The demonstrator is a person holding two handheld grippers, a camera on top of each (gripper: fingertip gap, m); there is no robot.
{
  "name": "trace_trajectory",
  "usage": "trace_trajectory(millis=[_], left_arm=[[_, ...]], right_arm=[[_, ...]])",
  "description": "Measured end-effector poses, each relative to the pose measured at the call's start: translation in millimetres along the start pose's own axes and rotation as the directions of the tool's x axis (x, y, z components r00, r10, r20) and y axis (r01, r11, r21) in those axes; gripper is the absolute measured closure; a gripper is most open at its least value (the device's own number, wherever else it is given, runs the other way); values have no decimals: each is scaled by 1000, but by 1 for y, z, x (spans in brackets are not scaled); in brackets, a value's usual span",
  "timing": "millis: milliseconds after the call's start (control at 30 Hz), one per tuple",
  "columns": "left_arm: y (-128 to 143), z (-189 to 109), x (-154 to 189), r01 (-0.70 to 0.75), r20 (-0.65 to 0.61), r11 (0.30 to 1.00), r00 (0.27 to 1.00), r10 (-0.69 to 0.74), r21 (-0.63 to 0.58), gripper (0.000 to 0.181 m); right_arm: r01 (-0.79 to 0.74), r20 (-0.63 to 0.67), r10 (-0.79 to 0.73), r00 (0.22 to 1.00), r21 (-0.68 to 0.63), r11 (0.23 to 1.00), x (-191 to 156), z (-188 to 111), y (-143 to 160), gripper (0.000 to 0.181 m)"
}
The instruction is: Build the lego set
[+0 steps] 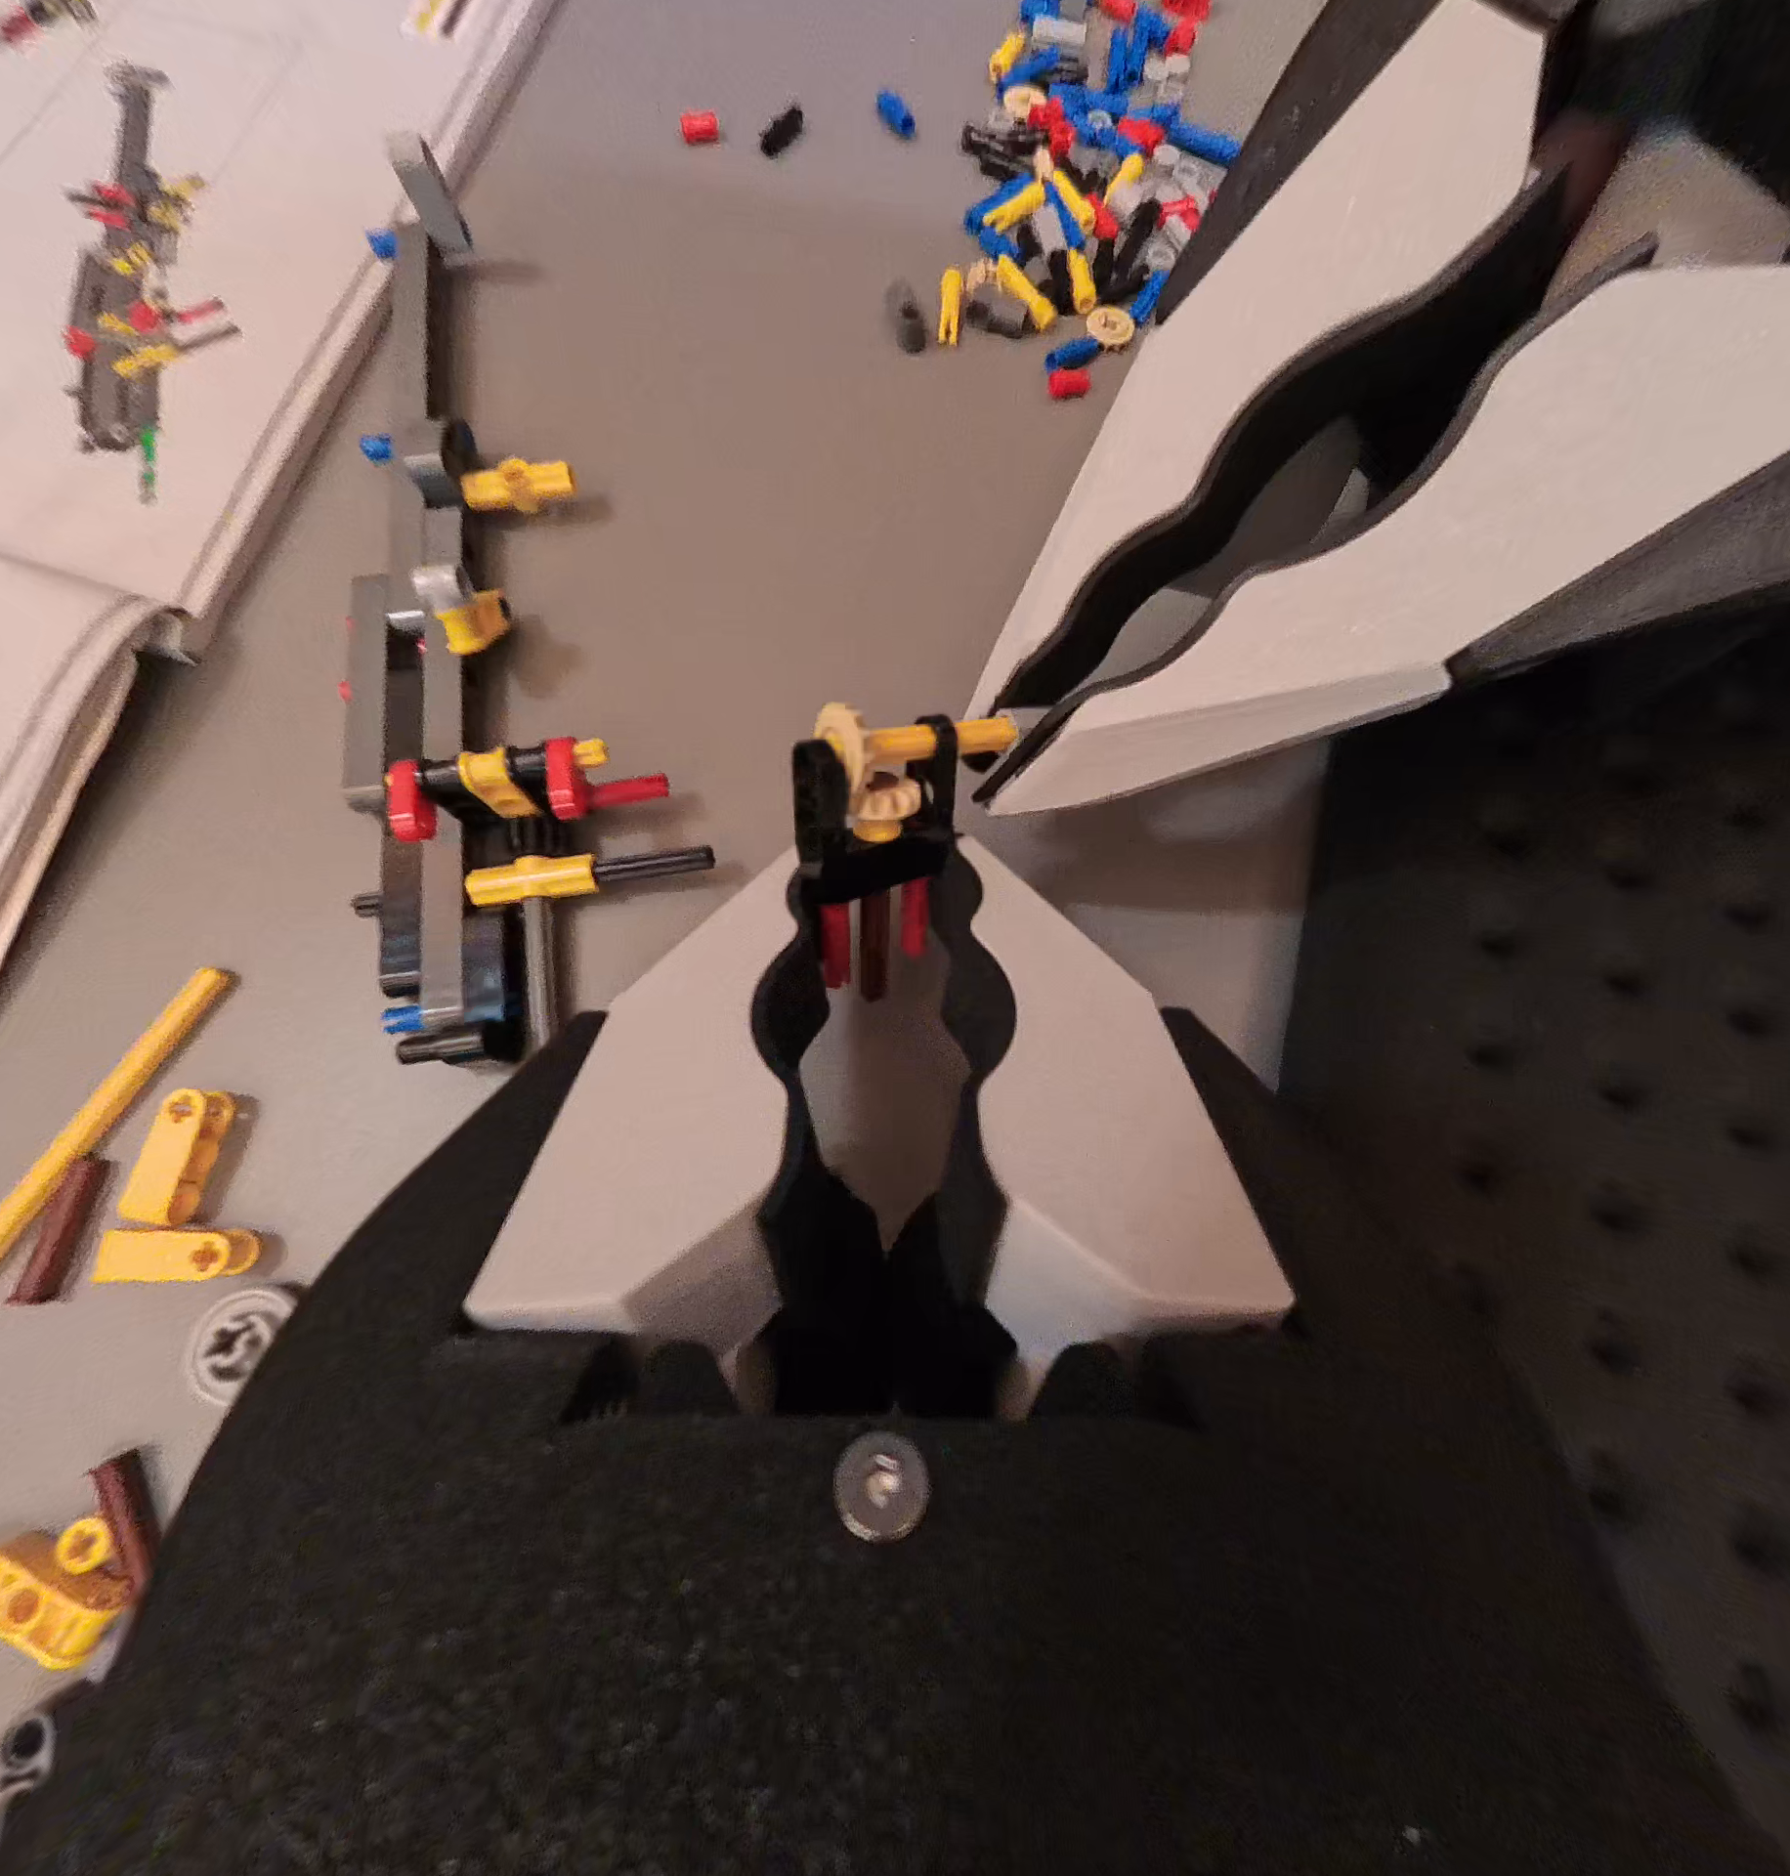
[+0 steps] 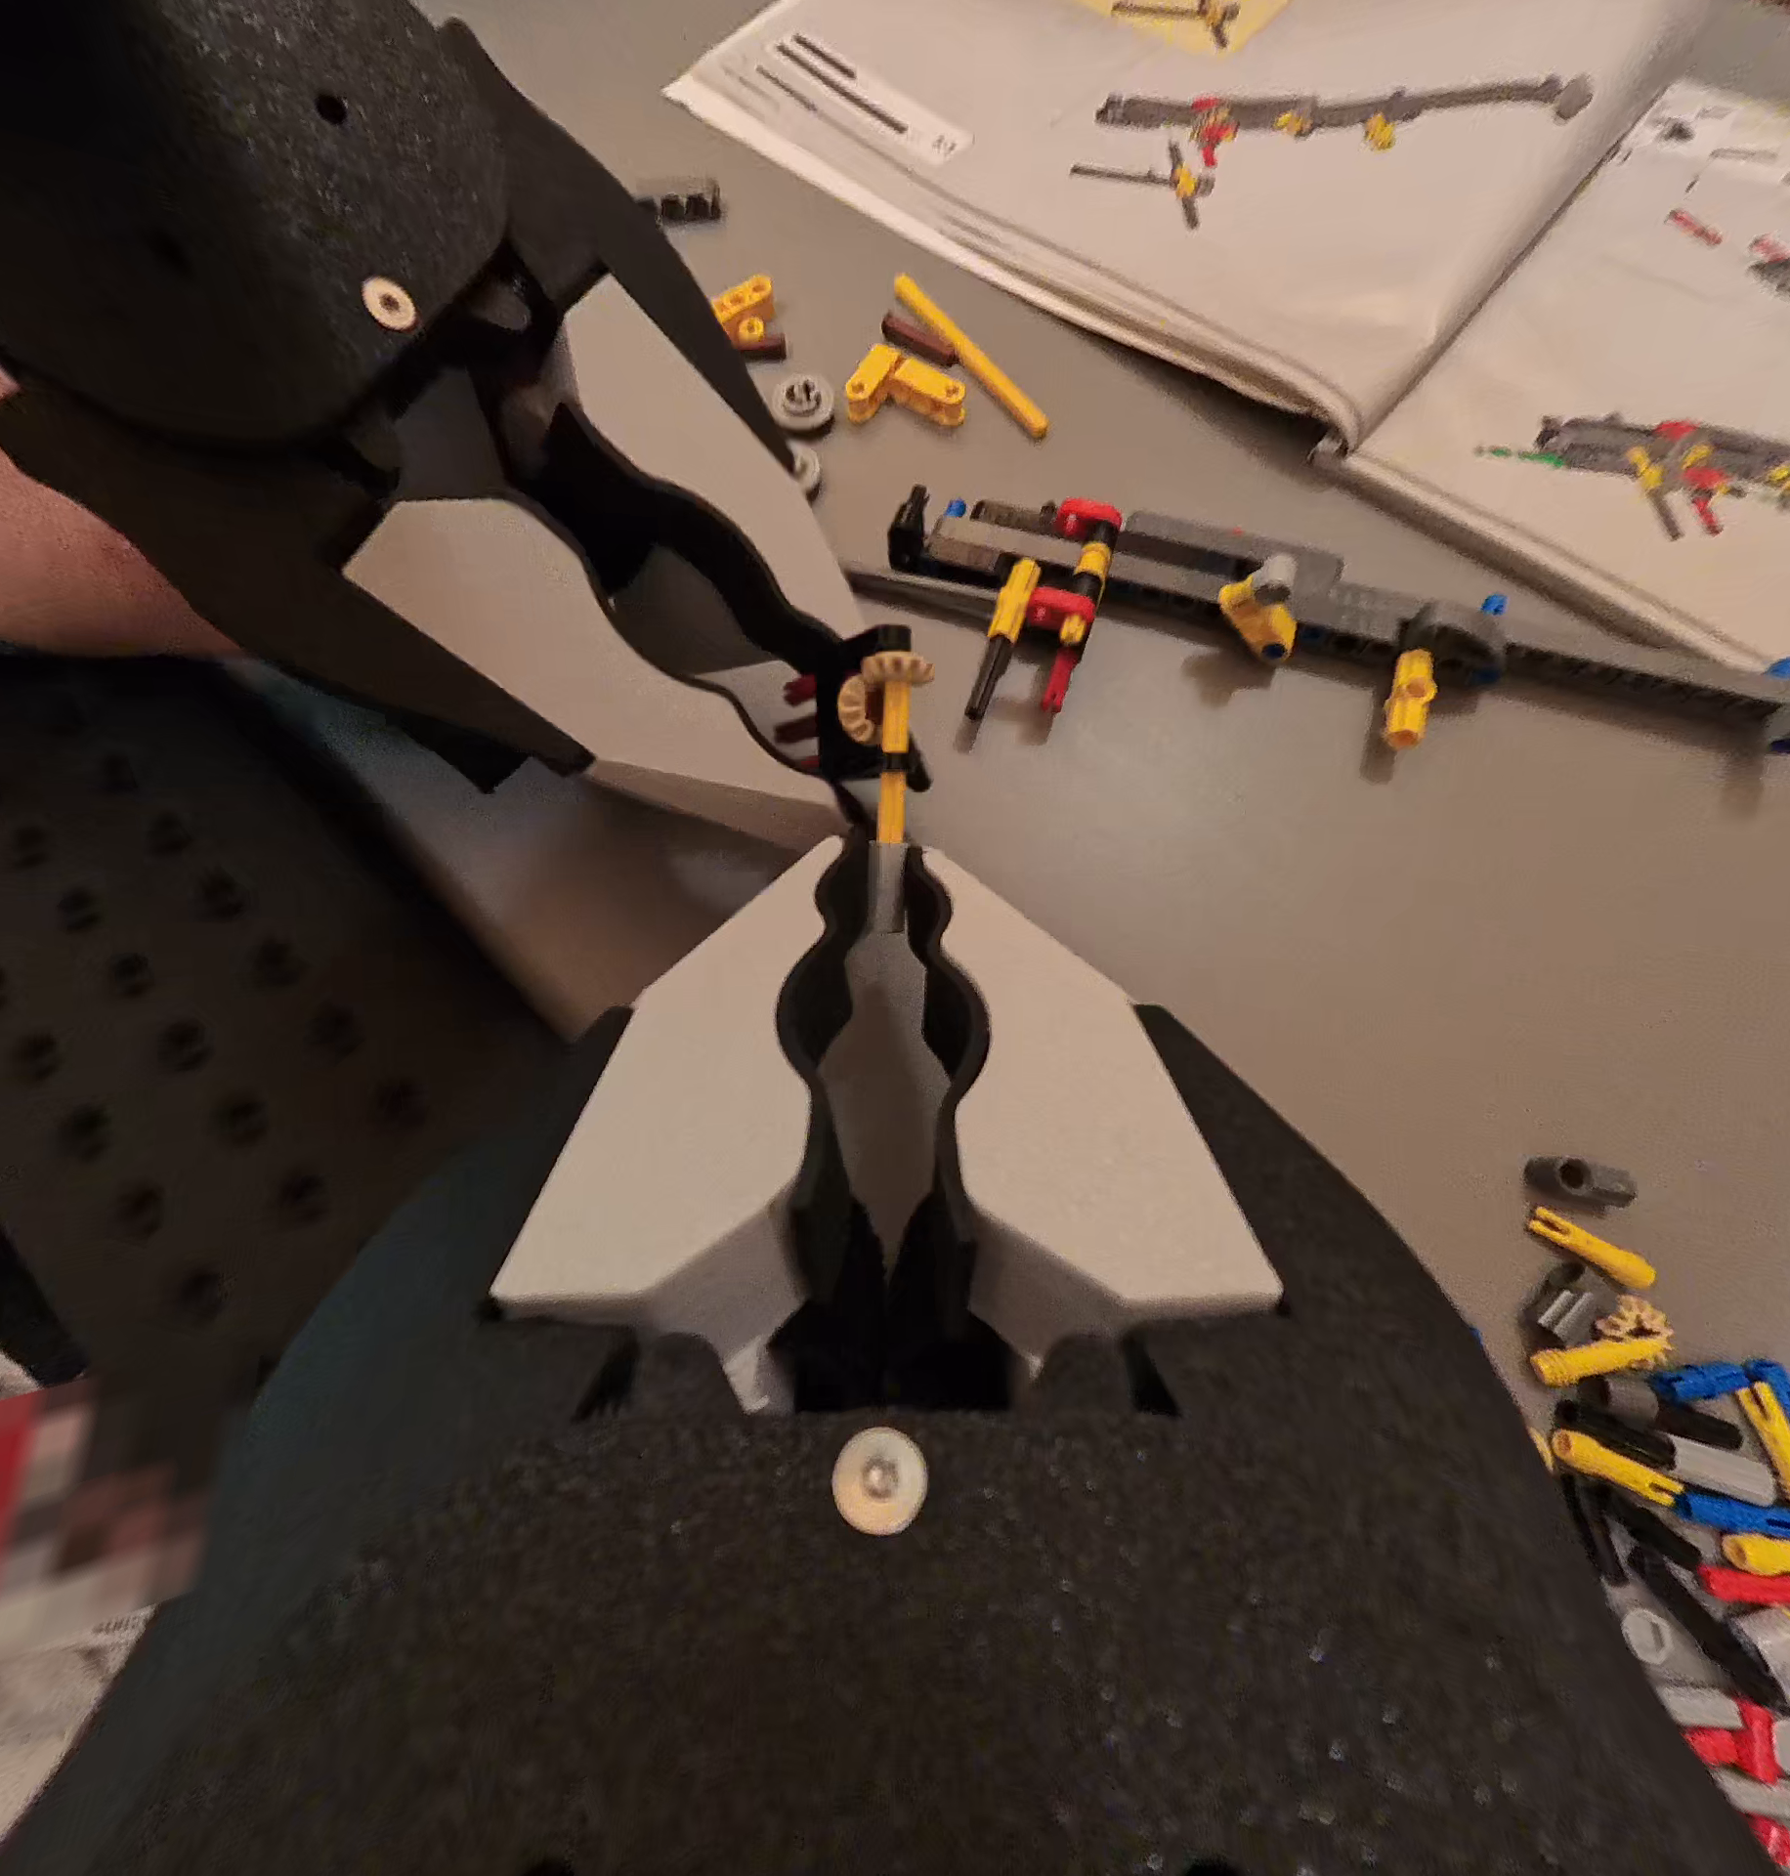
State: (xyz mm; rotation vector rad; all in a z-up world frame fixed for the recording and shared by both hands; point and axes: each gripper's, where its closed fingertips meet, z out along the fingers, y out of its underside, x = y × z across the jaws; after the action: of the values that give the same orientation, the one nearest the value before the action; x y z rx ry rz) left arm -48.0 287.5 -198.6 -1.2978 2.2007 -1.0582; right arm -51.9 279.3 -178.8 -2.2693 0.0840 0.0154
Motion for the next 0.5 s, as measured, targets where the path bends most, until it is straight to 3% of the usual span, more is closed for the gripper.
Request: trace_trajectory(millis=[133, 233, 300, 500], left_arm=[[-4, -4, 5, -51, -65, 998, 996, 54, 47, 169], [-9, -14, 22, 11, -250, 994, 968, 16, 105, 179], [-15, -22, 31, 76, -363, 988, 931, -24, 131, 179], [-14, -22, 34, 83, -381, 989, 924, -29, 125, 179]], right_arm=[[75, 70, -81, 994, 83, 994, -4, -7, -8, 175], [137, 238, -172, 956, 157, 978, -10, -22, -13, 150], [129, 384, -202, 901, 208, 970, -20, -33, -17, 157], [88, 511, -167, 843, 175, 981, -18, -20, -17, 173]])
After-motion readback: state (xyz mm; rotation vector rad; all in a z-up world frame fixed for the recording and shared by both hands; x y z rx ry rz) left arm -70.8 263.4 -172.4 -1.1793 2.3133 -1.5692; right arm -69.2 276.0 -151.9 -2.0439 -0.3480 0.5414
